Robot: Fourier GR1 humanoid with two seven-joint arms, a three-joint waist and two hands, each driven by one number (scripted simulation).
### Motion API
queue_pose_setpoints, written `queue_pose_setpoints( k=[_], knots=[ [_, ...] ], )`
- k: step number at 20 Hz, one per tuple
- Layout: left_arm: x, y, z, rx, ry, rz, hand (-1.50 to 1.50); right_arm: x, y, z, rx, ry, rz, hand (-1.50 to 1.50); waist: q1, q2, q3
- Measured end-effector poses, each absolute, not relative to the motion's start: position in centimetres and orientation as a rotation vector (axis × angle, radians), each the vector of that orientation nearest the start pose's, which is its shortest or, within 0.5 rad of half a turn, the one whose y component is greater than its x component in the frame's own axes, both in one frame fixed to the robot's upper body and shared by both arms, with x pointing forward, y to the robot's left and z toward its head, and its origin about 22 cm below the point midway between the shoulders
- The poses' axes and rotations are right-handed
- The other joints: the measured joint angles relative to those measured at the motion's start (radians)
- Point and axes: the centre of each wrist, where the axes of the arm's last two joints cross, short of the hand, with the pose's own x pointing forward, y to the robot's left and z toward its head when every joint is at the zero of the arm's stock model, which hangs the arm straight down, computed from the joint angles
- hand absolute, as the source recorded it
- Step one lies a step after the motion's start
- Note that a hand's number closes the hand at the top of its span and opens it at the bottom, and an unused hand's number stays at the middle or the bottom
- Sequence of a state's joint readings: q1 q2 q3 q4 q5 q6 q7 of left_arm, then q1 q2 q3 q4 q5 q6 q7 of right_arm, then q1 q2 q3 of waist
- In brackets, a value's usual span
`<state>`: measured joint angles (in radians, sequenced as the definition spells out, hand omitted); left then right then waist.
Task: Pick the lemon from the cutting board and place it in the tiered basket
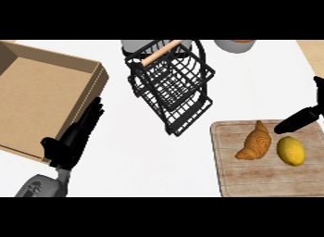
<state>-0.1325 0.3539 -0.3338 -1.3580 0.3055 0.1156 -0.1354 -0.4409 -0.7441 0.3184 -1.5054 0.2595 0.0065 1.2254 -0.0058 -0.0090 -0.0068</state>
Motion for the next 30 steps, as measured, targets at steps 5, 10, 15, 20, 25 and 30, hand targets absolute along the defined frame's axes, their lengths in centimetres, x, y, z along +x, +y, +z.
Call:
queue_pose_setpoints(
  k=[5, 10, 15, 20, 25, 30],
  knots=[
    [26.5, 24.3, -2.0, -0.060, -1.530, -0.229, 0.00, 32.0, -29.3, 13.0, -1.066, -0.540, 0.477, -1.50, -0.005, 0.003, 0.001],
    [26.2, 24.4, -2.1, -0.059, -1.529, -0.223, 0.00, 31.7, -29.6, 10.4, -1.036, -0.459, 0.471, -1.50, -0.004, 0.003, 0.002],
    [26.6, 24.0, -1.9, -0.061, -1.536, -0.217, 0.00, 31.2, -29.1, 9.3, -1.013, -0.453, 0.455, -1.50, -0.004, 0.004, 0.004],
    [26.4, 24.6, -1.9, -0.056, -1.532, -0.221, 0.00, 30.0, -29.7, 7.7, -1.019, -0.413, 0.442, -1.50, -0.005, 0.004, 0.005],
    [26.5, 24.6, -2.3, -0.059, -1.528, -0.216, 0.00, 29.3, -29.7, 6.5, -1.008, -0.385, 0.419, -1.50, -0.005, 0.006, 0.005],
    [26.6, 23.7, -2.0, -0.067, -1.533, -0.221, 0.00, 28.4, -29.5, 5.2, -0.998, -0.372, 0.400, -1.50, -0.001, 0.006, 0.006]
  ],
)
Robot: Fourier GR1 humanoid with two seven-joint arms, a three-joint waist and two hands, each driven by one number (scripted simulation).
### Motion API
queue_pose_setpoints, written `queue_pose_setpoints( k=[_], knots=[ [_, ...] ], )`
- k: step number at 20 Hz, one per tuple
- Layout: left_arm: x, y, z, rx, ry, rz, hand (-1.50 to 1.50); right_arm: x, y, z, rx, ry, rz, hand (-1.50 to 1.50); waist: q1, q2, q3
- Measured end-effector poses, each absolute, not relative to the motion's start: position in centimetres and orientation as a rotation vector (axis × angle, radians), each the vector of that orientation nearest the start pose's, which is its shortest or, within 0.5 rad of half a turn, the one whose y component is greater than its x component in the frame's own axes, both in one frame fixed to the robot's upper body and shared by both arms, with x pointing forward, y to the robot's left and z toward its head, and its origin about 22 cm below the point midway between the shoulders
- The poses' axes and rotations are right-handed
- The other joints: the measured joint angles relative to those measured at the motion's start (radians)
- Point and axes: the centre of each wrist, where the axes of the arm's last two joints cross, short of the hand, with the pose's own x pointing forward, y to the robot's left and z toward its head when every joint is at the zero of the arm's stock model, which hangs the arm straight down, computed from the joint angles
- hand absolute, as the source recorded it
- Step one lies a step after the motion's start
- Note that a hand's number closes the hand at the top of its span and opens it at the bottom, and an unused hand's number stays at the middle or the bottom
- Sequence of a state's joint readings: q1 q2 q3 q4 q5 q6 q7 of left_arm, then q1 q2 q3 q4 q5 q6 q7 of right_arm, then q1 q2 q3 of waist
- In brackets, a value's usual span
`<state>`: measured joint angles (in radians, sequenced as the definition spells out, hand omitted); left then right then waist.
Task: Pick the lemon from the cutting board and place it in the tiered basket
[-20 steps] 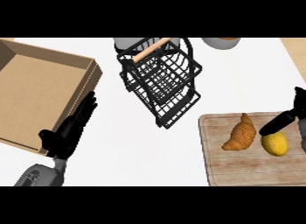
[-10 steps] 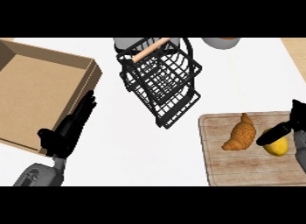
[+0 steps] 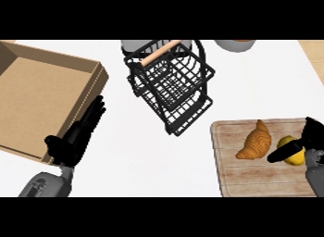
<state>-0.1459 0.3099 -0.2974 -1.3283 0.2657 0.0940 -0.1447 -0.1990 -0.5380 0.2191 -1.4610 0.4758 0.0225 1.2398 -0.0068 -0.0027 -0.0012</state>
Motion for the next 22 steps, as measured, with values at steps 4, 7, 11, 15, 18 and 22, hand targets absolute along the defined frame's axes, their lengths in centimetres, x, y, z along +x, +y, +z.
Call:
queue_pose_setpoints(
  k=[4, 7, 11, 15, 18, 22],
  knots=[
    [26.4, 23.6, -2.7, -0.067, -1.528, -0.225, 0.00, 27.6, -29.5, 4.0, -0.988, -0.357, 0.388, -1.50, 0.000, 0.001, 0.000],
    [26.3, 23.3, -2.5, -0.070, -1.528, -0.223, 0.00, 27.5, -29.4, 4.0, -0.988, -0.363, 0.376, -1.50, 0.003, 0.001, 0.000],
    [26.3, 23.2, -2.4, -0.076, -1.533, -0.224, 0.00, 27.6, -29.4, 3.6, -0.989, -0.387, 0.352, 1.50, 0.006, 0.002, 0.001],
    [26.4, 23.6, -2.5, -0.081, -1.532, -0.227, 0.00, 27.8, -28.9, 3.1, -1.034, -0.449, 0.345, 1.50, 0.007, 0.002, 0.001],
    [26.2, 23.8, -2.6, -0.080, -1.530, -0.229, 0.00, 28.4, -29.4, 3.1, -1.066, -0.470, 0.335, 1.50, 0.008, 0.002, 0.001],
    [26.8, 23.2, -2.6, -0.080, -1.530, -0.228, 0.00, 28.5, -29.3, 2.4, -1.091, -0.479, 0.327, 1.50, 0.007, 0.002, 0.000]
  ],
)
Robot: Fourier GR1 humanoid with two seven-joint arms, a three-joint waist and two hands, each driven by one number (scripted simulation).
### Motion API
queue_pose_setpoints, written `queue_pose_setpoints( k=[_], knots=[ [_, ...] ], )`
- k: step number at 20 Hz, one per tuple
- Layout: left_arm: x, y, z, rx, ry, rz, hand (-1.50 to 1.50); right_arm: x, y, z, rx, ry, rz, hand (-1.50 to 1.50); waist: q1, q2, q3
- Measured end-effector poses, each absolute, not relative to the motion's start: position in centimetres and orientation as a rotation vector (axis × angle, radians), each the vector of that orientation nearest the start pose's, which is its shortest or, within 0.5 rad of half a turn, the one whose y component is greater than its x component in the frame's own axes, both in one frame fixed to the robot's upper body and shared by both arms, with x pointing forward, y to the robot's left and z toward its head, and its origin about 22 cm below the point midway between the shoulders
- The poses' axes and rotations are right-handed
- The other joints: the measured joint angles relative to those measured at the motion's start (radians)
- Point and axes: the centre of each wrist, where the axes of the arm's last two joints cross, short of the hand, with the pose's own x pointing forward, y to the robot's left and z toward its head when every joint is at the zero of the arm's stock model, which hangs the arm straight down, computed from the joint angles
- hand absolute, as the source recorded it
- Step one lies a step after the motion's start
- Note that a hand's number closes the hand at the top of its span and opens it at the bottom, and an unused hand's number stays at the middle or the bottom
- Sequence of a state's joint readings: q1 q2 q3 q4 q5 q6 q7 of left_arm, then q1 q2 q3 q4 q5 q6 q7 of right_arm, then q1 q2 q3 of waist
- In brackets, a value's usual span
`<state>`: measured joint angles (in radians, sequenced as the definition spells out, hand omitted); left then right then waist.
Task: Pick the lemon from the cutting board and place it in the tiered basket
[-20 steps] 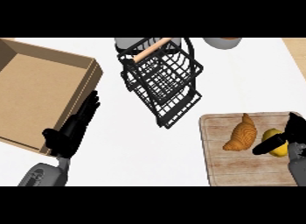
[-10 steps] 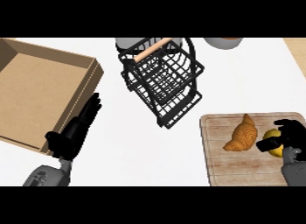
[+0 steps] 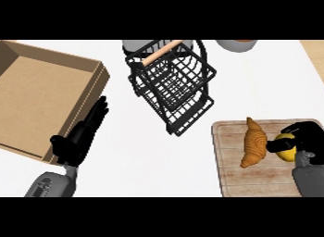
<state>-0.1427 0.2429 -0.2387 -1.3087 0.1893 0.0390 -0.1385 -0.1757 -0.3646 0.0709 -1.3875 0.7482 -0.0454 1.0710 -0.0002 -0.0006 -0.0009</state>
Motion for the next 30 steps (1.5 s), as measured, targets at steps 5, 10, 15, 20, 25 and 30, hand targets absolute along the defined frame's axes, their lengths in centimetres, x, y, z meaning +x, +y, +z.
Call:
queue_pose_setpoints(
  k=[5, 10, 15, 20, 25, 30],
  knots=[
    [26.4, 23.0, -1.7, -0.077, -1.531, -0.230, 0.00, 27.5, -27.9, 2.8, -1.135, -0.515, 0.339, 1.50, -0.002, -0.001, 0.000],
    [26.3, 24.2, -2.0, -0.048, -1.523, -0.202, 0.00, 20.7, -22.3, 1.5, -1.147, -0.580, 0.474, 1.50, -0.033, -0.011, -0.003],
    [25.6, 24.2, -2.7, -0.040, -1.515, -0.196, 0.00, 15.3, -18.6, 4.2, -1.181, -0.729, 0.454, 1.50, -0.045, -0.014, -0.002],
    [26.1, 23.9, -2.3, -0.045, -1.523, -0.205, 0.00, 13.3, -15.7, 9.5, -1.177, -0.998, 0.294, 1.50, -0.036, -0.013, -0.002],
    [26.5, 23.7, -2.1, -0.053, -1.527, -0.219, 0.00, 12.0, -13.5, 14.2, -1.236, -1.219, 0.205, 1.50, -0.015, -0.006, -0.002],
    [26.7, 23.6, -2.0, -0.064, -1.533, -0.233, 0.00, 12.4, -12.3, 17.0, -1.245, -1.348, 0.174, 1.50, 0.007, 0.000, -0.003]
  ],
)
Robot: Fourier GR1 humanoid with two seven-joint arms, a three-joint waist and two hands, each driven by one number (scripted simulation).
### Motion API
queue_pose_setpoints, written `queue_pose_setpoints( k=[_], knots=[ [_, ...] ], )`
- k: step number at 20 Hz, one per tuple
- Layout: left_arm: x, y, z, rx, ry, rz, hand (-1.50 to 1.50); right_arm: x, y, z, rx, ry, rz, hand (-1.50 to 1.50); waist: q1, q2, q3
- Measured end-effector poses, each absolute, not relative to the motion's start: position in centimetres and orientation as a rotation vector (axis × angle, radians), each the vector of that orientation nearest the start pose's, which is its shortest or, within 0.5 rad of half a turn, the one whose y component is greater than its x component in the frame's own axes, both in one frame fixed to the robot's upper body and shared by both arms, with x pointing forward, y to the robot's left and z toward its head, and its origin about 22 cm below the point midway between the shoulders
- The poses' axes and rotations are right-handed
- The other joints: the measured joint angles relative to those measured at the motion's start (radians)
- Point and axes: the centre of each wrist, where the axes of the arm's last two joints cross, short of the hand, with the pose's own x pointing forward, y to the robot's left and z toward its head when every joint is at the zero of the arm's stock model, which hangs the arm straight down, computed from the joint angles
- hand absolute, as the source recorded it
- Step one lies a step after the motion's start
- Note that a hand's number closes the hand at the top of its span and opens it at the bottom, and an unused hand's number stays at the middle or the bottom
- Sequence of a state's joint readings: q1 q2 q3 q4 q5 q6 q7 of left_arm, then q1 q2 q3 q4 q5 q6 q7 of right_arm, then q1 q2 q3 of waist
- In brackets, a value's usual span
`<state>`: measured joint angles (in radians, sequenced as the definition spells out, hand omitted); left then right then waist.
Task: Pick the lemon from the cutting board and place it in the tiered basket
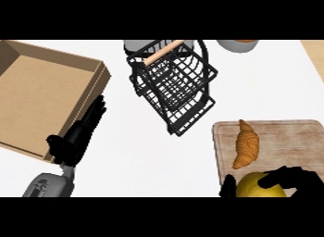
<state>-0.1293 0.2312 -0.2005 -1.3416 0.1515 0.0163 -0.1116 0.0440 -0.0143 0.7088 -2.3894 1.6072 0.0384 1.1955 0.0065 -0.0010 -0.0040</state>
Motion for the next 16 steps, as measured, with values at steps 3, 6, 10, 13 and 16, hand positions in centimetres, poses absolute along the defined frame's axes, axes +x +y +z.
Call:
queue_pose_setpoints(
  k=[3, 6, 10, 13, 16],
  knots=[
    [27.0, 23.2, -1.7, -0.081, -1.538, -0.244, 0.00, 13.8, -12.2, 18.1, -1.256, -1.392, 0.151, 1.50, 0.011, 0.005, 0.000],
    [27.1, 22.9, -2.0, -0.087, -1.545, -0.254, 0.00, 15.5, -11.9, 18.8, -1.259, -1.410, 0.146, 1.50, 0.024, 0.009, -0.001],
    [27.2, 22.7, -1.8, -0.103, -1.543, -0.267, 0.00, 18.6, -11.8, 19.9, -1.253, -1.409, 0.146, 1.50, 0.040, 0.012, 0.000],
    [27.3, 22.5, -1.9, -0.108, -1.541, -0.275, 0.00, 21.3, -11.5, 21.0, -1.241, -1.406, 0.145, 1.50, 0.049, 0.013, 0.000],
    [27.4, 21.8, -1.8, -0.115, -1.538, -0.285, 0.00, 24.4, -11.1, 22.1, -1.214, -1.385, 0.158, 1.50, 0.056, 0.013, 0.000]
  ],
)
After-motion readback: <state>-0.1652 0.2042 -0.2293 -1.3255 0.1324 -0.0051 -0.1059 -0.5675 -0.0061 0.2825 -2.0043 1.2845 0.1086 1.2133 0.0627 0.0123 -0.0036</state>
